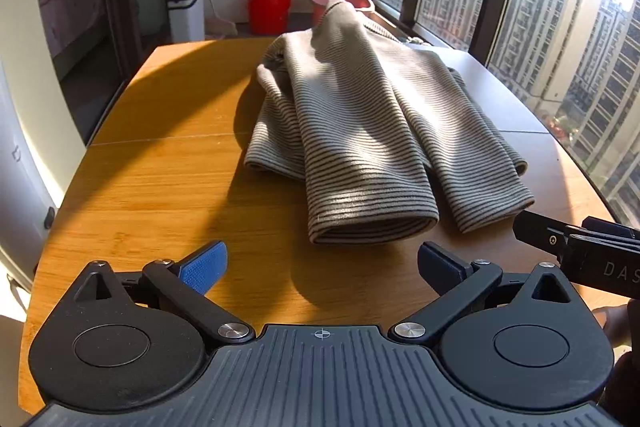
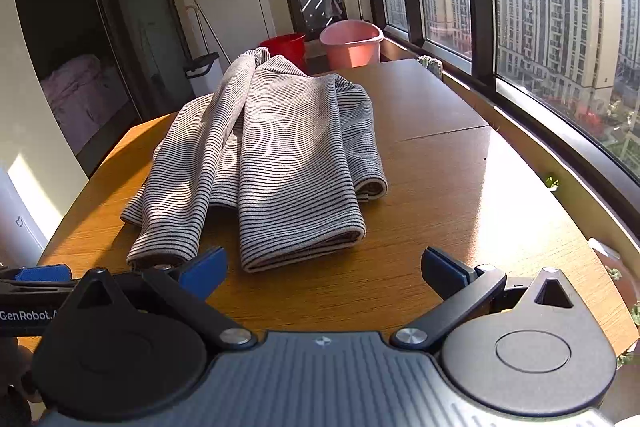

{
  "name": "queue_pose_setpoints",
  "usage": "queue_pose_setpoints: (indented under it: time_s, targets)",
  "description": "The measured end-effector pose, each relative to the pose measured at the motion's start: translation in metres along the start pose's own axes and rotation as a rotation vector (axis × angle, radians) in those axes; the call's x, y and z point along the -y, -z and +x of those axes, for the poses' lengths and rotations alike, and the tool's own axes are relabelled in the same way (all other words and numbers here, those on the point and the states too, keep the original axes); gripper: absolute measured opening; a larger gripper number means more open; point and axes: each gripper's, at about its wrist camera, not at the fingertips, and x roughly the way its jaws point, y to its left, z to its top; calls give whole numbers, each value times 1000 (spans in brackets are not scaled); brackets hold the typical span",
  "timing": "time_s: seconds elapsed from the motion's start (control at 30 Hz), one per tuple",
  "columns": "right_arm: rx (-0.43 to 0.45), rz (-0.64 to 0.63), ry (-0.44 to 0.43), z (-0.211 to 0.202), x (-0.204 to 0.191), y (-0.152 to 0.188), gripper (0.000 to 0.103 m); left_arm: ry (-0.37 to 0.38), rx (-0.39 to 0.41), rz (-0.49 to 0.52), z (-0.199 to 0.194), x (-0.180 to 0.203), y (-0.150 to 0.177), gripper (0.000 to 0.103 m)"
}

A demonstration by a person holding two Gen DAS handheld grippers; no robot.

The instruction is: Fold clothes

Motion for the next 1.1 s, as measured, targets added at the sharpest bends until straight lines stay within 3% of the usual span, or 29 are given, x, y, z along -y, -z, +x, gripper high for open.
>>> queue_pose_setpoints:
  time_s: [0.1, 0.23, 0.6, 1.1]
  targets:
    - [-35, 27, -48, 3, 1, 1, 103, 0, 5, 12, -1, 0, -1, 103]
    - [-92, 28, -43, 10, 9, -8, 103, -17, -27, -21, 3, -5, -2, 103]
    - [-51, -87, 21, 3, -22, 7, 103, -14, -12, -26, -2, -6, 2, 103]
    - [-69, -93, 33, 6, -26, 8, 103, -5, -18, -38, -2, -9, 1, 103]
